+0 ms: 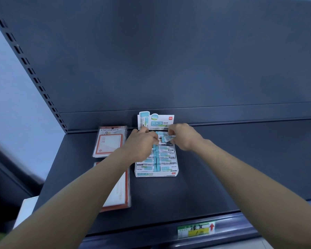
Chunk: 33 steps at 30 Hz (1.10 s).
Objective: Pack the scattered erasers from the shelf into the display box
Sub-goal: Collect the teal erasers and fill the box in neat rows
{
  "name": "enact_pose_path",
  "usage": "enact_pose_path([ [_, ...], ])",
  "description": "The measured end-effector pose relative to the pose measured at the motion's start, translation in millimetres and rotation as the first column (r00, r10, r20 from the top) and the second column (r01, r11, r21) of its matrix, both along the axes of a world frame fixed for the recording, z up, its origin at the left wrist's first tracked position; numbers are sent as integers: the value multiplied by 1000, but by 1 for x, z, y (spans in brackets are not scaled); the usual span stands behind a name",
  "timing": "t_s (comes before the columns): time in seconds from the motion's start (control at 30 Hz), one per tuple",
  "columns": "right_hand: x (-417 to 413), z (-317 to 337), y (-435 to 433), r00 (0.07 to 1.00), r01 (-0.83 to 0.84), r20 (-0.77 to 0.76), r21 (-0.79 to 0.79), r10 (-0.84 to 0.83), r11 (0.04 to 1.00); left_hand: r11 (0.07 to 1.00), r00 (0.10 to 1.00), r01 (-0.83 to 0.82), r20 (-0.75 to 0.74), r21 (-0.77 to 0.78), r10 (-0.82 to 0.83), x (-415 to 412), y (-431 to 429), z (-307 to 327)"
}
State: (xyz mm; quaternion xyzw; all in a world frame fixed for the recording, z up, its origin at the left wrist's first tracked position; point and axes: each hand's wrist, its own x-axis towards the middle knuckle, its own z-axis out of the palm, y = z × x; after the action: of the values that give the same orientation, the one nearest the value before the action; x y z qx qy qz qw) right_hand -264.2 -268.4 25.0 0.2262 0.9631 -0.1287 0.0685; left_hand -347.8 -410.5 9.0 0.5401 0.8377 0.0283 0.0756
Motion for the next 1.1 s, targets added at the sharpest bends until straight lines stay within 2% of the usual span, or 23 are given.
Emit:
enact_pose_path([
  [0.17, 3, 8, 3, 999, 28, -23, 16, -28, 999, 1000, 992, -7, 123, 17, 5, -9, 1, -5],
  [0.3, 8, 9, 0, 998, 47, -44, -5, -47, 999, 1000, 1000, 2, 11, -1, -2, -4, 5, -6],
  [0.43, 11, 11, -2, 996, 49, -75, -16, -50, 999, 1000, 998, -8, 67, 1, 8, -8, 11, -6],
  [0.5, 11, 10, -1, 995, 55, -80, -22, -57, 998, 998, 988, -31, 151, 56, 23, -13, 5, -5],
  [0.6, 7, 6, -4, 996, 39, -75, -33, -41, 999, 971, 964, -153, 245, 186, 105, -18, -9, 1],
  [0.7, 1, -2, -12, 995, 21, -98, -35, -25, 999, 964, 972, -180, 188, 198, 143, -20, -20, 2],
  [0.83, -5, -9, -19, 992, 41, -114, -31, -44, 999, 959, 966, -207, 194, 193, 169, -15, -26, -1],
  [0.93, -8, -9, -17, 992, 63, -104, -83, -71, 995, 959, 966, -208, 192, 192, 171, -15, -28, -2],
  [1.0, -10, -8, -13, 981, 109, -149, -113, -125, 988, 960, 964, -214, 196, 179, 179, -16, -27, -4],
  [1.1, -12, -7, -10, 976, 112, -180, -66, -122, 992, 956, 968, -222, 162, 191, 193, -20, -24, -7],
])
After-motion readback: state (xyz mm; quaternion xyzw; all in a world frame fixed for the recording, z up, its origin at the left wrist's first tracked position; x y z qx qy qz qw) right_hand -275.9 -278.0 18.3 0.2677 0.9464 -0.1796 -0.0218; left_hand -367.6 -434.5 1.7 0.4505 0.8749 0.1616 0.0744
